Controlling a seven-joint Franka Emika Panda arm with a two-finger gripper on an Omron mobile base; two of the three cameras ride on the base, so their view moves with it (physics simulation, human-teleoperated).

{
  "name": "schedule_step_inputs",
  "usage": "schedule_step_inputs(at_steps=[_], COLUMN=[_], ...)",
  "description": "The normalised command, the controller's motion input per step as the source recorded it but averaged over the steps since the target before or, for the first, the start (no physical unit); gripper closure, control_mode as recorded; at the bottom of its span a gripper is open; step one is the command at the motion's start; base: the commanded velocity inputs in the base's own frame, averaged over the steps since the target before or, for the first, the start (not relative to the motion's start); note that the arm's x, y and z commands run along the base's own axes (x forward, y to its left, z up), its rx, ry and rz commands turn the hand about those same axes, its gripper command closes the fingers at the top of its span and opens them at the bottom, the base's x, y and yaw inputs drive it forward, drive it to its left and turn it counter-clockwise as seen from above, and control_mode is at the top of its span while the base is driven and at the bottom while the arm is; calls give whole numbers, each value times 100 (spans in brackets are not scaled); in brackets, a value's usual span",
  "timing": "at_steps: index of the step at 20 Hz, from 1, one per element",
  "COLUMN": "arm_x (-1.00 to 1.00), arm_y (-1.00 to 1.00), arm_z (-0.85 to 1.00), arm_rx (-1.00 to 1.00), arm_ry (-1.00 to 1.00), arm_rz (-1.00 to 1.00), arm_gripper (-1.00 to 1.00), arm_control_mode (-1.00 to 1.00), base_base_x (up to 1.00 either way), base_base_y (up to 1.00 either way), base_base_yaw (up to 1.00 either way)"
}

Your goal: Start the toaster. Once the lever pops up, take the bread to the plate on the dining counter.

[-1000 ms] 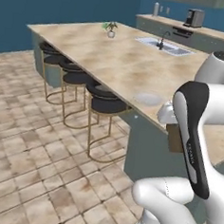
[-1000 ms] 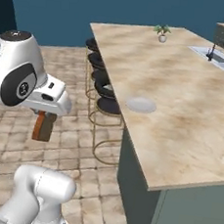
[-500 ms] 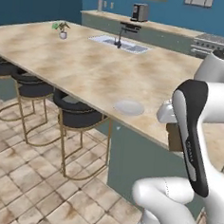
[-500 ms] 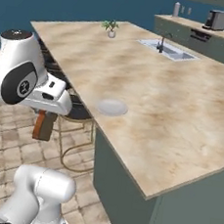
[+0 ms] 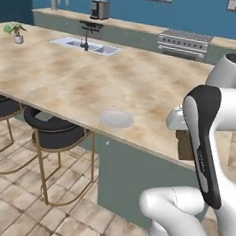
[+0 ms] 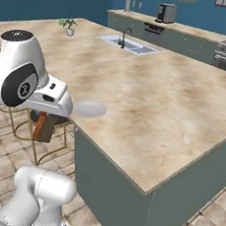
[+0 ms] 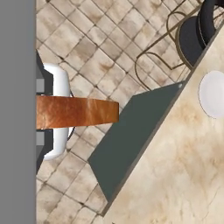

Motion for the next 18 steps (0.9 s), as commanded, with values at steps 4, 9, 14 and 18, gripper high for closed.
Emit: schedule_step_inputs(at_steps=[4,9,14,18], arm_x=[0,0,0,0], arm_y=[0,0,0,0], arm_z=[0,0,0,0], arm_rx=[0,0,0,0], arm_ry=[0,0,0,0], arm_rz=[0,0,0,0], arm_gripper=[100,100,100,100], arm_control_mode=[100,100,100,100], base_base_x=[9,2,3,15], base_base_y=[66,78,86,71], base_base_yaw=[-35,-28,-20,-19])
